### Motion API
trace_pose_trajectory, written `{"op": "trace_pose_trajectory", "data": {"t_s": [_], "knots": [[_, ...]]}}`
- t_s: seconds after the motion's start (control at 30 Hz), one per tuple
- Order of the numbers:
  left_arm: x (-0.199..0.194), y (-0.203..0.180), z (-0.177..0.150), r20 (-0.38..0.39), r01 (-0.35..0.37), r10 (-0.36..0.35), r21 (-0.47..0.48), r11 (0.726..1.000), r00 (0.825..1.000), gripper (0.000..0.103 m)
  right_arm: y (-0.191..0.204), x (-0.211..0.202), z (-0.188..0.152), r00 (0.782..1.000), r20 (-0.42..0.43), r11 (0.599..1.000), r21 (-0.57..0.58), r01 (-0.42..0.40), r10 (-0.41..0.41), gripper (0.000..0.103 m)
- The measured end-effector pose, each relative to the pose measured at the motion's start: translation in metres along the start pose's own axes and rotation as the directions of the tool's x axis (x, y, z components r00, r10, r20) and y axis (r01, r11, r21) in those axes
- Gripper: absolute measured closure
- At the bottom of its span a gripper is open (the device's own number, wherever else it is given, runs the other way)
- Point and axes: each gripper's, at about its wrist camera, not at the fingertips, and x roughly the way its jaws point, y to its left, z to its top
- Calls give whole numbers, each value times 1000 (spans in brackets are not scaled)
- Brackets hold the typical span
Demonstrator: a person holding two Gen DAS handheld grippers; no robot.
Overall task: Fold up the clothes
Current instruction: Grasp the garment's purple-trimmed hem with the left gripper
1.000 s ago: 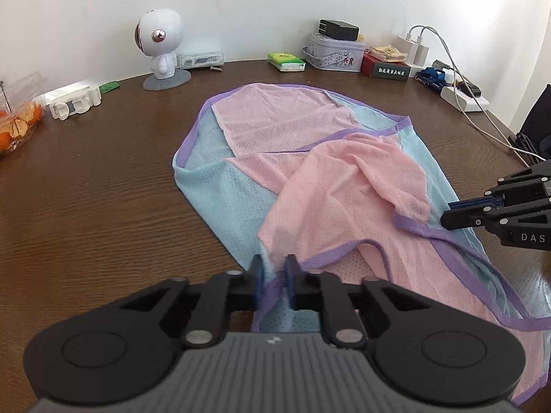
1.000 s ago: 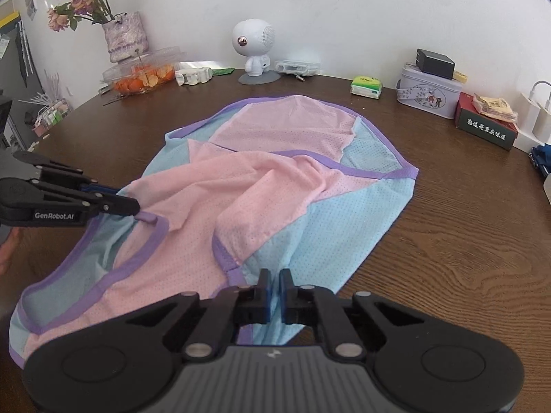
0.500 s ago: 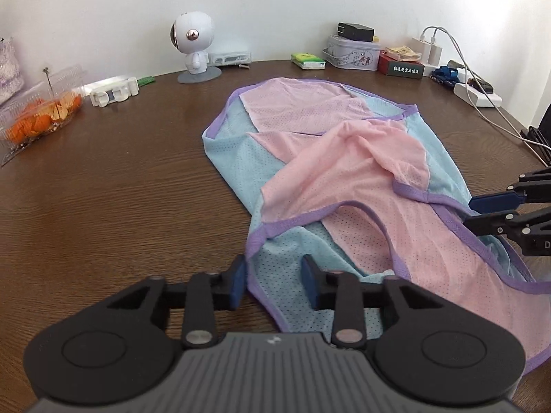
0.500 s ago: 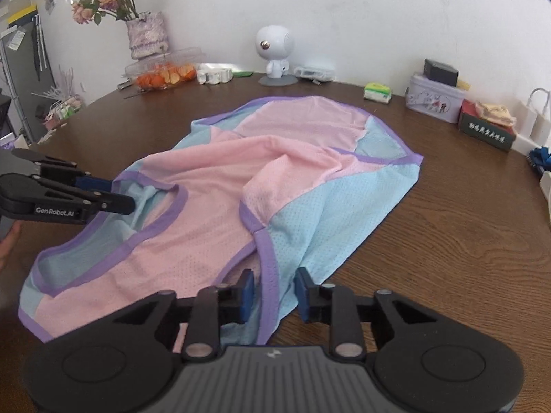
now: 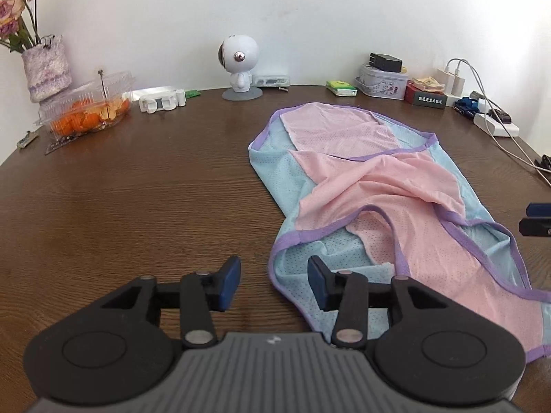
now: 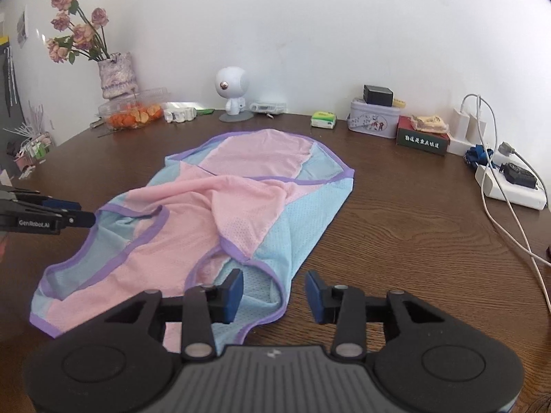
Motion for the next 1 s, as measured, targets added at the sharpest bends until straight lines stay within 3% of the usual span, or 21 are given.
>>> {"op": "trace_pose_trajectory", "data": {"t_s": [0.1, 0.2, 0.3, 0.33, 0.43, 0.77, 0.87, 0.9, 0.93, 1.0], "knots": [[-3, -8, -12, -17, 11, -11, 16, 1000, 1000, 64, 13, -6, -8, 999, -21, 999, 1, -47, 47, 67], [-4, -18, -23, -25, -3, 3, 34, 999, 1000, 78, 26, 0, -19, 997, -49, 999, 6, -51, 51, 78], [-3, -25, -34, -4, -25, 25, 61, 998, 1000, 95, 32, 5, -30, 998, -64, 1000, 13, -7, 8, 82], [-3, -26, -37, 10, -29, 28, 68, 997, 1000, 99, 34, 6, -33, 998, -68, 1000, 14, 8, -7, 90], [-4, -21, -41, 27, -57, 56, 55, 997, 998, 101, 39, 5, -44, 997, -71, 999, -2, 42, -42, 102], [-23, -15, -60, 20, -50, 50, 45, 998, 999, 101, 40, -23, -57, 987, -152, 999, -20, 45, -48, 102], [-34, -1, -53, 9, 25, -25, 3, 1000, 1000, 98, 34, -36, -53, 985, -173, 1000, 2, -2, 2, 95], [-38, 6, -49, 11, 60, -60, -23, 998, 998, 94, 32, -42, -48, 989, -144, 1000, 7, -16, 16, 87], [-40, 11, -37, 31, 65, -64, -45, 997, 997, 85, 28, -46, -40, 994, -110, 1000, 10, -18, 19, 70], [-43, 21, -8, 84, 49, -42, -86, 995, 996, 67, 19, -47, -20, 1000, -27, 1000, 11, -5, 5, 47]]}}
